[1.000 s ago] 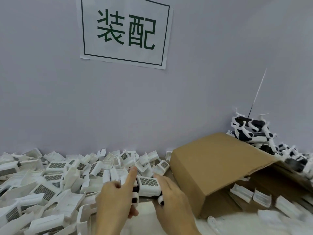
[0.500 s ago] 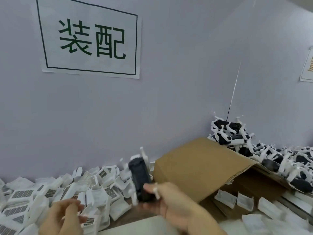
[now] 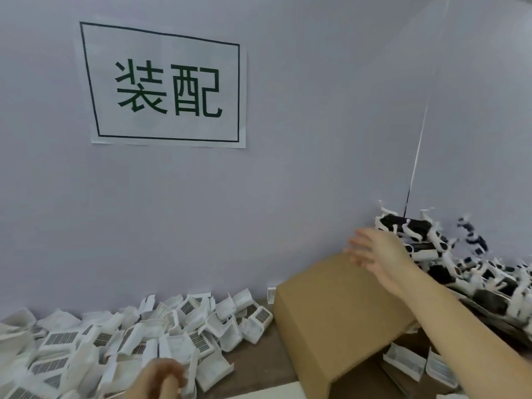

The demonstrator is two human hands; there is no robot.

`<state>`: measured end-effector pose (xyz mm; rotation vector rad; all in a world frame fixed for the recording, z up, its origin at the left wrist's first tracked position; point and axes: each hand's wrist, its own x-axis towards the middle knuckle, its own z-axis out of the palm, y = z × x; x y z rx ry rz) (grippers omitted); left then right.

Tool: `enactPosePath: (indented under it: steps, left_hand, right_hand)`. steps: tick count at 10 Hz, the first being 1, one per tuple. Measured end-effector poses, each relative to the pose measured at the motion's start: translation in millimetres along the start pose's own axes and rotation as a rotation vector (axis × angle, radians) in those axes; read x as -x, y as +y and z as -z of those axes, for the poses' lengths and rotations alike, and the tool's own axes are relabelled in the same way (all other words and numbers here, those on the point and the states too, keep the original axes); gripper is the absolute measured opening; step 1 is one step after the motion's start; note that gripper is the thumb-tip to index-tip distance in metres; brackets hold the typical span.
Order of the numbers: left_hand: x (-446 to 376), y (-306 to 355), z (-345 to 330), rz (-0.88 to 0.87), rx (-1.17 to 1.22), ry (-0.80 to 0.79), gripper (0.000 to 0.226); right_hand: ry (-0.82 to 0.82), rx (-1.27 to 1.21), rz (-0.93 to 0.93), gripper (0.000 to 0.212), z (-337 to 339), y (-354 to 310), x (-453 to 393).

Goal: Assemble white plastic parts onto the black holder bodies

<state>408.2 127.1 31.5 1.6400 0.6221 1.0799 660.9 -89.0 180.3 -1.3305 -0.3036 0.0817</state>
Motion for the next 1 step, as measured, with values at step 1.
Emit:
enactPosePath:
  steps: [1]
  left_hand:
    - [15.1, -3.3, -7.2, 0.101, -0.034, -0.089, 0.045]
  right_hand:
    - [-0.134, 0.187, -0.083, 0.019, -13.0, 36.3, 52.1]
